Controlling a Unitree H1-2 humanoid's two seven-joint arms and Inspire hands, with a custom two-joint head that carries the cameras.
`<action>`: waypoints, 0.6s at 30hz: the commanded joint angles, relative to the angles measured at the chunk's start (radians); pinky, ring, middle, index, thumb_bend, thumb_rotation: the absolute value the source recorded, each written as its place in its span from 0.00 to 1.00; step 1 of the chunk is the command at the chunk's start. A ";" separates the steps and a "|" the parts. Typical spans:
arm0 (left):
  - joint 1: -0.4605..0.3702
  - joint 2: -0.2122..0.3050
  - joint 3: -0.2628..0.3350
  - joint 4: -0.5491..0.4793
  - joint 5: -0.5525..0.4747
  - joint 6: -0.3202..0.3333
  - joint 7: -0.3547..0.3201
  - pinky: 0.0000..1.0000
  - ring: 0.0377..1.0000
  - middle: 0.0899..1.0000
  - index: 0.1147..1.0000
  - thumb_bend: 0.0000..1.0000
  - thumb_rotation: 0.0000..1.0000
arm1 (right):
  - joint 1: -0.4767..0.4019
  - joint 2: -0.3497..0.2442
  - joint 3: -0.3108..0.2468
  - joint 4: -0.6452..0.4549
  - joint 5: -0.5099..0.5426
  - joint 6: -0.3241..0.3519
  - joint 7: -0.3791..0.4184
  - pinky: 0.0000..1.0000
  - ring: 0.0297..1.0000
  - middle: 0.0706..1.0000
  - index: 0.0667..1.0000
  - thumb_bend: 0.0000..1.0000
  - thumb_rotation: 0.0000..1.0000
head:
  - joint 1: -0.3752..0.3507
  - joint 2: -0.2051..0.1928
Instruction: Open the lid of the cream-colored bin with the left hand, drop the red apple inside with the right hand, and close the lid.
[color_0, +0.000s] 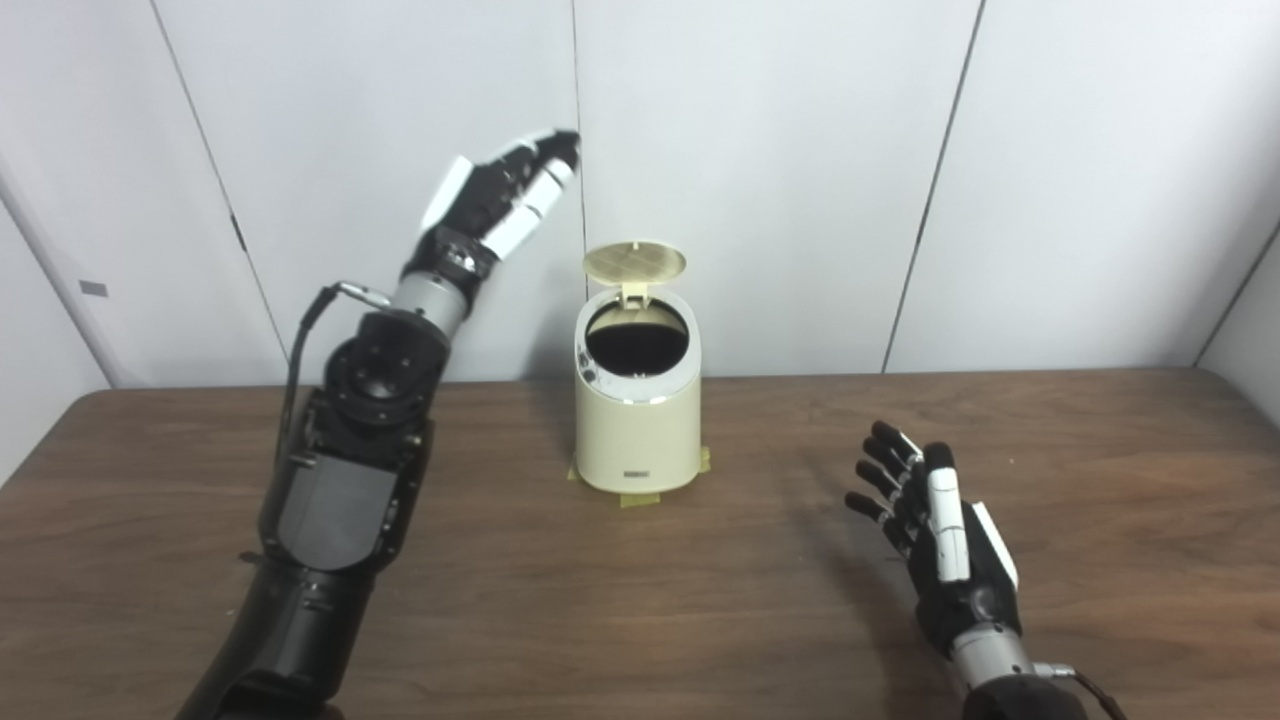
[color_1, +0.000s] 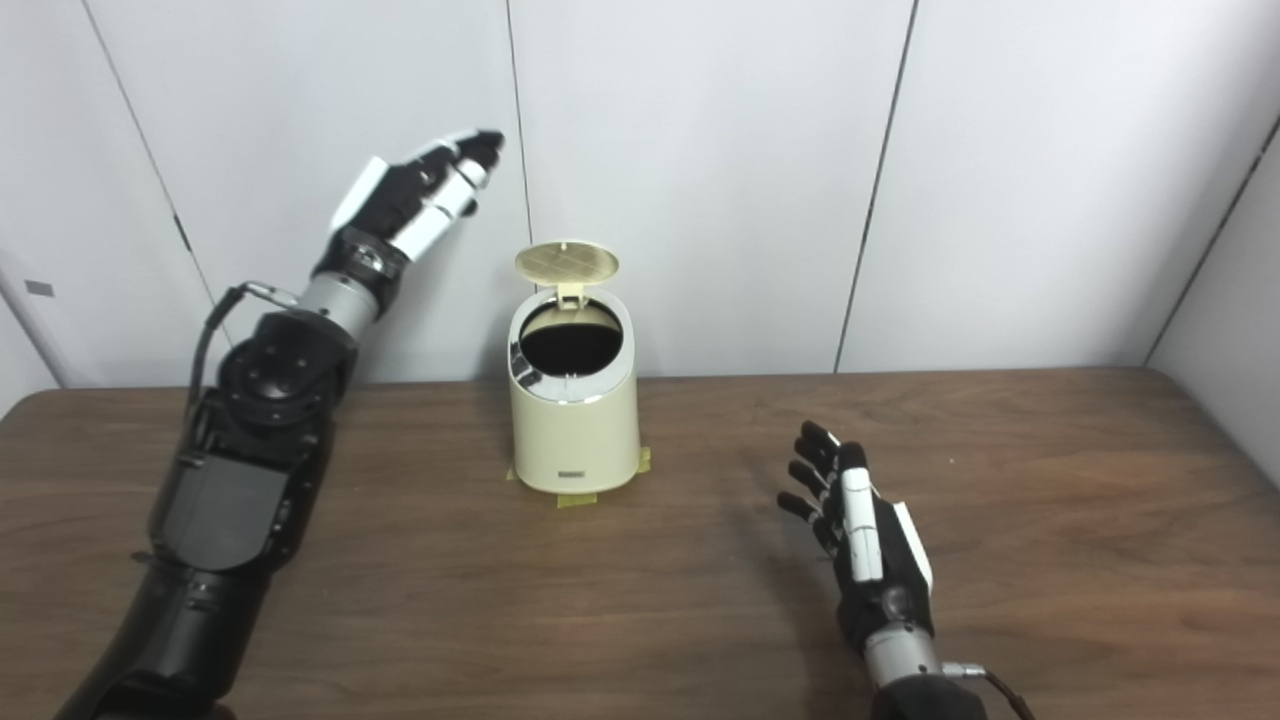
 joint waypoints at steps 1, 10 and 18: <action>-0.084 0.010 -0.011 -0.006 0.025 -0.061 -0.006 0.87 0.91 0.87 0.86 0.44 0.80 | -0.030 -0.004 0.002 -0.045 0.011 -0.023 0.003 0.78 0.89 0.89 0.87 0.54 1.00 | -0.001 0.001; -0.069 0.021 -0.087 -0.002 0.107 -0.085 -0.055 0.87 0.85 0.78 0.76 0.41 0.77 | -0.032 -0.015 0.008 -0.029 0.013 -0.015 0.007 0.78 0.88 0.89 0.87 0.57 1.00 | -0.007 0.000; -0.051 0.037 -0.138 -0.038 0.186 -0.084 -0.094 0.81 0.83 0.79 0.76 0.41 0.79 | -0.027 -0.038 0.024 -0.029 0.010 0.007 0.015 0.79 0.87 0.88 0.88 0.55 1.00 | -0.002 0.001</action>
